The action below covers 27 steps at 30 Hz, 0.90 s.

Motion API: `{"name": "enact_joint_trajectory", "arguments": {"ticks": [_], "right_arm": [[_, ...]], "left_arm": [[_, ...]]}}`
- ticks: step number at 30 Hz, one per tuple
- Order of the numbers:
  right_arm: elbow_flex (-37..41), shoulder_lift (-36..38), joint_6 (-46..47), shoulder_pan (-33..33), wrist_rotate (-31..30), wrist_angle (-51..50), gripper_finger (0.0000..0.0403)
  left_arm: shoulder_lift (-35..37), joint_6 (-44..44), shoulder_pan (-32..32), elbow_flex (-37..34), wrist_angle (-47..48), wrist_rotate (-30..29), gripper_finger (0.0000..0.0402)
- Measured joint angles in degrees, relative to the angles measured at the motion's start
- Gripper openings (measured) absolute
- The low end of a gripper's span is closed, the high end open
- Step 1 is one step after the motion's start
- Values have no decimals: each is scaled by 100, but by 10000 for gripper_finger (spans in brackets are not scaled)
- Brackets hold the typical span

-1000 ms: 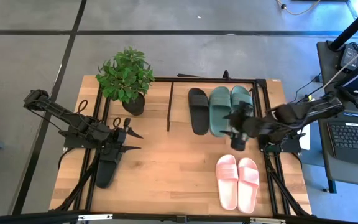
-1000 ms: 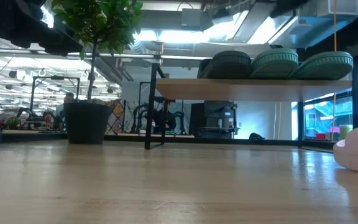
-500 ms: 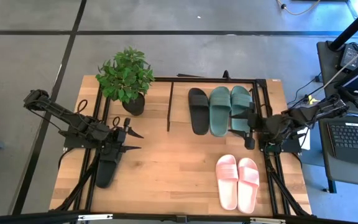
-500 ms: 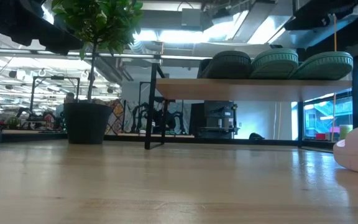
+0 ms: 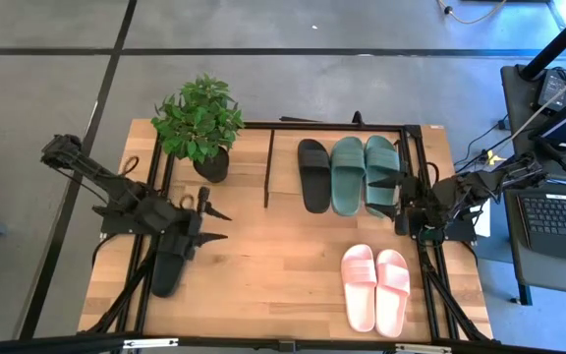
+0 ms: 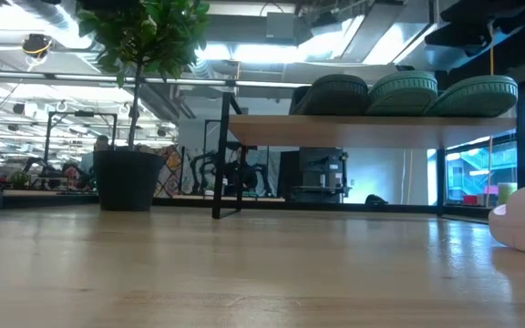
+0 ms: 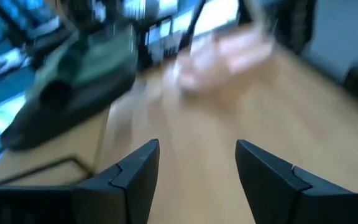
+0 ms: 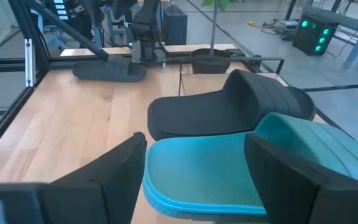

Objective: Pick and place slides into the shelf
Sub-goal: Put the black slides on the shelf

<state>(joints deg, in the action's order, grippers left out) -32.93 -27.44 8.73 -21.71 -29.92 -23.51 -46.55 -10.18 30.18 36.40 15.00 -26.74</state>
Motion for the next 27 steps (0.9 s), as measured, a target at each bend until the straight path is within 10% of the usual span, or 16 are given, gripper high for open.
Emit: {"name": "enact_joint_trajectory", "arguments": {"ticks": [5, 13, 27], "right_arm": [[0, 0, -26, -1, -1, -22, 271], [0, -4, -84, 0, -1, -45, 271], [0, -7, -183, -1, -2, -79, 271]], "left_arm": [[-826, 996, 653, 941, 1977, -966, 204], [-1768, 3001, 1594, 1332, 3324, -970, 204], [-3467, 6229, 2321, 2275, 5673, 906, 204]]}}
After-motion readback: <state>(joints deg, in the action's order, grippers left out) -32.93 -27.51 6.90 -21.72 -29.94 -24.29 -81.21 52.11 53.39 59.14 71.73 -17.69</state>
